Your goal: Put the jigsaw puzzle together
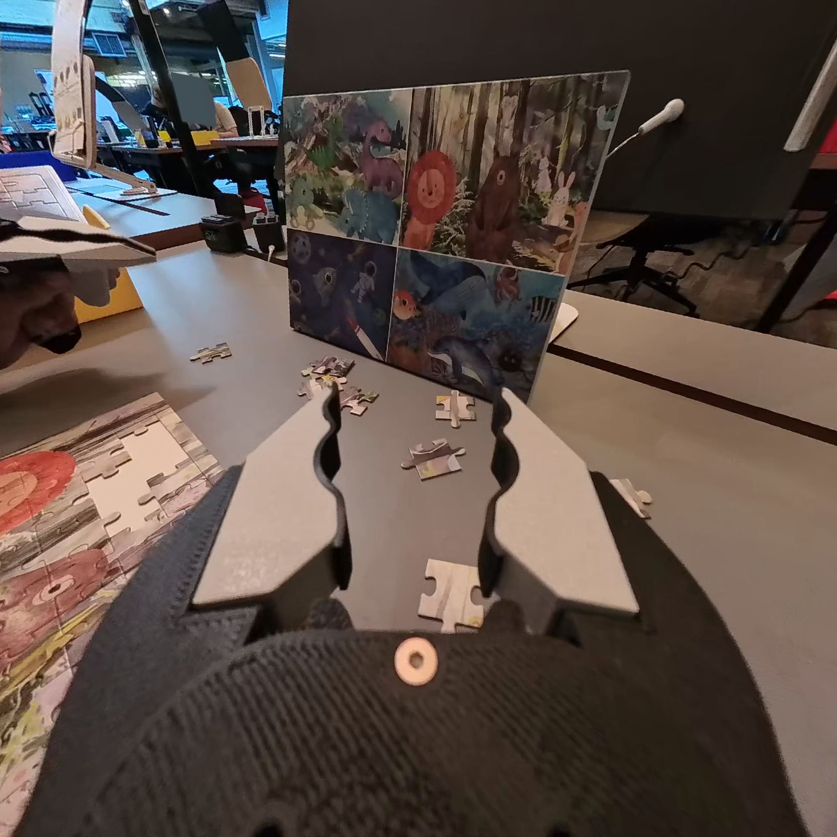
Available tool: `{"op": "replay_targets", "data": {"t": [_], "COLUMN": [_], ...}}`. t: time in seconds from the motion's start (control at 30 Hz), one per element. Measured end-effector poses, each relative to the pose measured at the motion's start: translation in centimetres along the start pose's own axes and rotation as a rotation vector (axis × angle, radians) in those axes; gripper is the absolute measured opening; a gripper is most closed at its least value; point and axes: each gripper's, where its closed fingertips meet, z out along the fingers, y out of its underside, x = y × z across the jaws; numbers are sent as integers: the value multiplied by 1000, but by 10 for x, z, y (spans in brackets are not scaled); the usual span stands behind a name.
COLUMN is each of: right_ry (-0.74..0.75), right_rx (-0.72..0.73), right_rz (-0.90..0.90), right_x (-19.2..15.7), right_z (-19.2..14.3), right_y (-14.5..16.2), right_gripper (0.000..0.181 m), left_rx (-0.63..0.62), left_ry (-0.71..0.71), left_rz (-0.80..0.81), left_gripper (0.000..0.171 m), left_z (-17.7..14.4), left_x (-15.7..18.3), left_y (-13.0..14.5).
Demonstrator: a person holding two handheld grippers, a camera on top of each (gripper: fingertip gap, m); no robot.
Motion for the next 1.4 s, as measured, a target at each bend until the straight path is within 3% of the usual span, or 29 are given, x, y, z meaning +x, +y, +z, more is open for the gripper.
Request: {"op": "replay_targets", "data": {"t": [0.2,0.33,0.43,0.57,0.93,1.4], "right_ry": [6,12,16,19,30,20], "right_rx": [-8,-16,-25,-40,-6,-9], "right_rz": [4,-4,-9,-15,-7,-8], "right_x": [1,1,2,1,4,2], "right_z": [0,0,0,1,-3,-2], "right_y": [1,2,3,5,-1,0], "right_gripper": [65,64,63,62,54,53], "left_rx": [-105,-213,-286,-389,-549,-586], "left_ry": [28,70,205,268,215,210], "left_rz": [-26,-77,-141,-187,-161,-145], "left_gripper": [1,26,52,69,64,58], "left_z": [8,15,18,21,21,20], "left_x": [2,7,26,38,33,35], "left_y": [19,40,53,68,94,100]}}
